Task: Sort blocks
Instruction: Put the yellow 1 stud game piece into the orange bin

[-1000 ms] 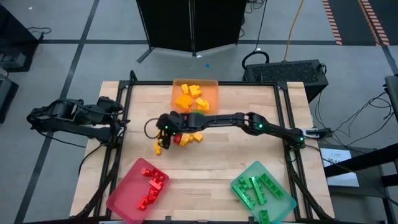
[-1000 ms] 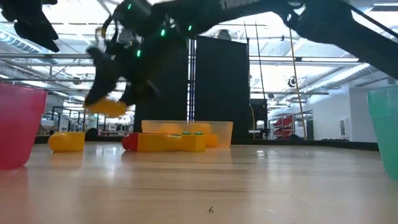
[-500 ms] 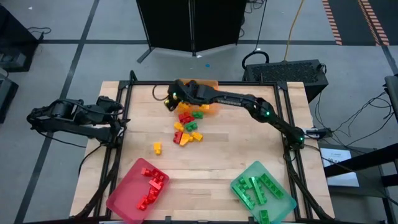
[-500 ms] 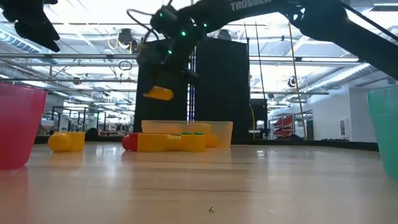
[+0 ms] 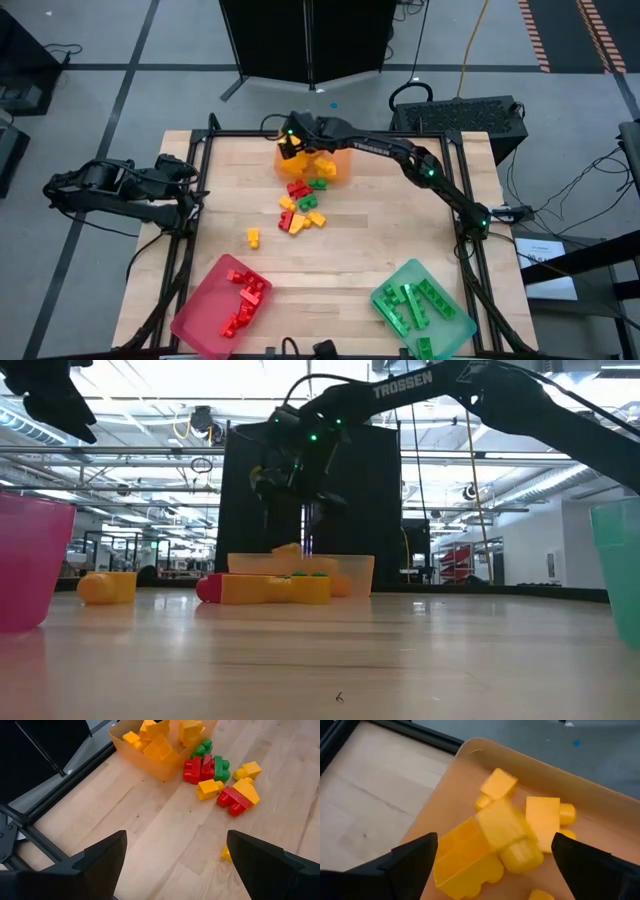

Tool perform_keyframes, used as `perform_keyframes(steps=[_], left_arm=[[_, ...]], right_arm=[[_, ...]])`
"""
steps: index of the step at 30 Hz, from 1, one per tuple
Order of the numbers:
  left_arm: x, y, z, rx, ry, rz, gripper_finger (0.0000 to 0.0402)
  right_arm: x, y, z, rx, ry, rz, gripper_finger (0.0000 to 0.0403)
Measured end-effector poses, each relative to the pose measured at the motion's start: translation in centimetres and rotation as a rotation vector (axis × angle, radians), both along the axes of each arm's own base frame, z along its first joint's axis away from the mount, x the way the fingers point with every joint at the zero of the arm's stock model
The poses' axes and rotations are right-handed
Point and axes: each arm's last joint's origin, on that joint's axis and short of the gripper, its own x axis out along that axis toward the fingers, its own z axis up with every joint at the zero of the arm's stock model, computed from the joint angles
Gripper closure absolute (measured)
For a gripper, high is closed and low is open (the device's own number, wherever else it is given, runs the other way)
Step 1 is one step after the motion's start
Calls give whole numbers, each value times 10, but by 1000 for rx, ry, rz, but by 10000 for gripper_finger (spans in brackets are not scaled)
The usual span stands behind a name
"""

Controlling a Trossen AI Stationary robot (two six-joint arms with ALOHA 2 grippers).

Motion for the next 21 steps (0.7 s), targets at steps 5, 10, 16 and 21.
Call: perform_keyframes(steps=[5,10,16,21], left_arm=[[0,0,0,0,1,0,56],[1,0,-1,-21,2,4,56],[16,-4,-27,-124,110,30,57],[37,-7,-57,-184,238,108,82]], right_arm=[[11,15,14,-8,-80,175,30],[30,73,26,-13,-128,443,53],[16,118,86,-84,-221,525,64],[-27,154,172,-181,-395,535,66]])
